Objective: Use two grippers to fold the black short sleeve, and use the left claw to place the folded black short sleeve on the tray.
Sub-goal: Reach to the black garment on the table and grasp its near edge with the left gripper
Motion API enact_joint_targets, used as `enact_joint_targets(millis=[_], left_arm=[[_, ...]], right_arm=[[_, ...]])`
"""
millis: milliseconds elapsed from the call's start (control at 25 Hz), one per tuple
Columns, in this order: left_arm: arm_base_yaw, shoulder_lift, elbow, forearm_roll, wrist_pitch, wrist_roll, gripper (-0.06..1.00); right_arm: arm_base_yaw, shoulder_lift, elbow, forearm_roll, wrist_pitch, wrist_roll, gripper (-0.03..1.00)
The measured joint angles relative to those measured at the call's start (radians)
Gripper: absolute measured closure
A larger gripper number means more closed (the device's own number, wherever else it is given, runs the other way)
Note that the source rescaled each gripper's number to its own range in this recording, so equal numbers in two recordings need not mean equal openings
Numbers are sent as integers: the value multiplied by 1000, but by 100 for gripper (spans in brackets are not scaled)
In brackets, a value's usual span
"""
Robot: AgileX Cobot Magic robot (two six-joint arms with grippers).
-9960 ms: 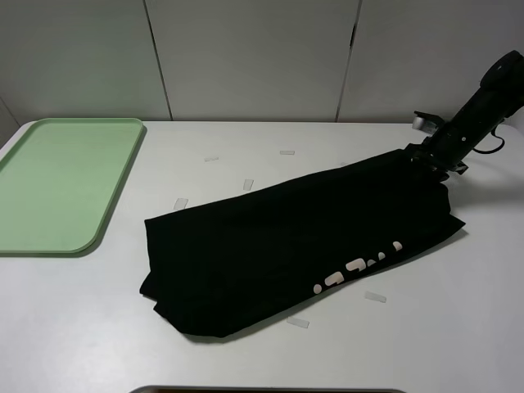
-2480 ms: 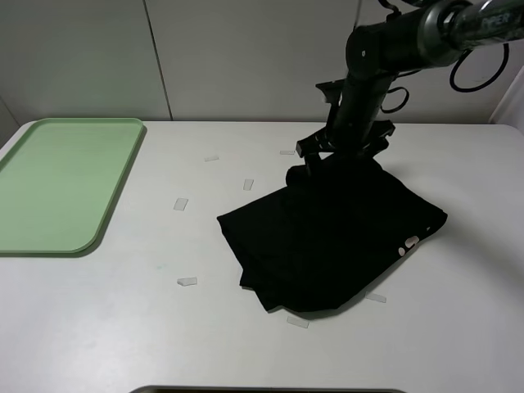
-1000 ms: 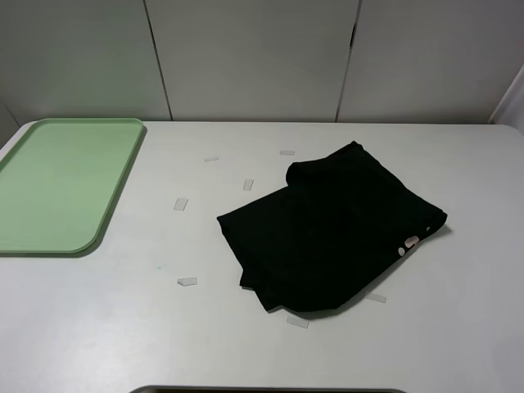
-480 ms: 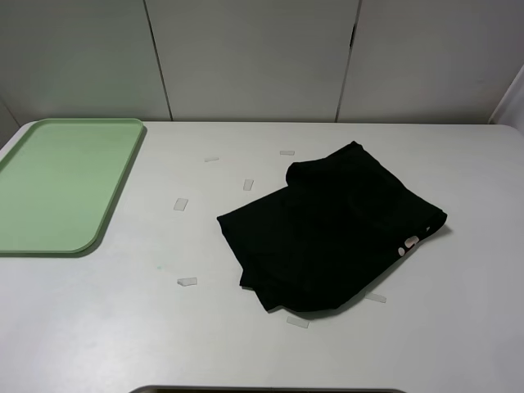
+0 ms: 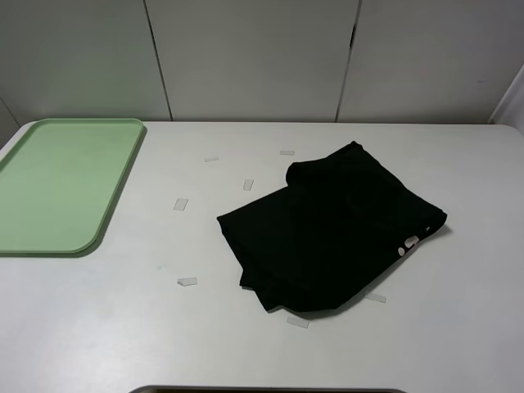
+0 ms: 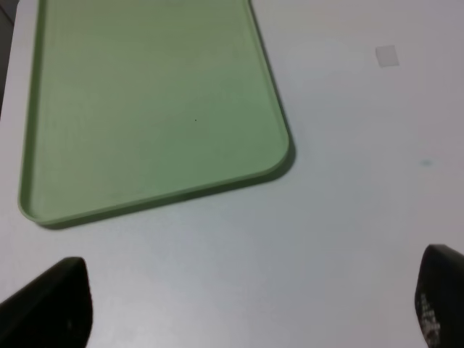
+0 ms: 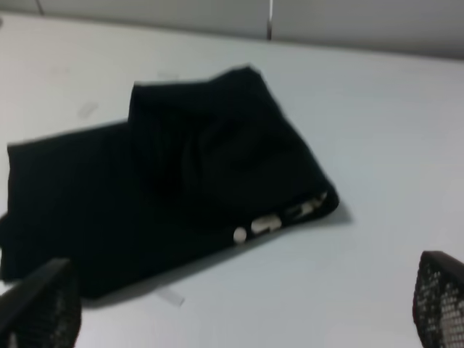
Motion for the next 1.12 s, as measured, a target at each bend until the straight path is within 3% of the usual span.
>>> enact_joint_targets(millis=[400,1120], left_arm=[[0,0,0,0,1,0,7],[0,0,0,0,1,0,7]], right_arm=[[10,0,63,3,-59,-34,-3],[10,0,64,-10,-59,-23,-3]])
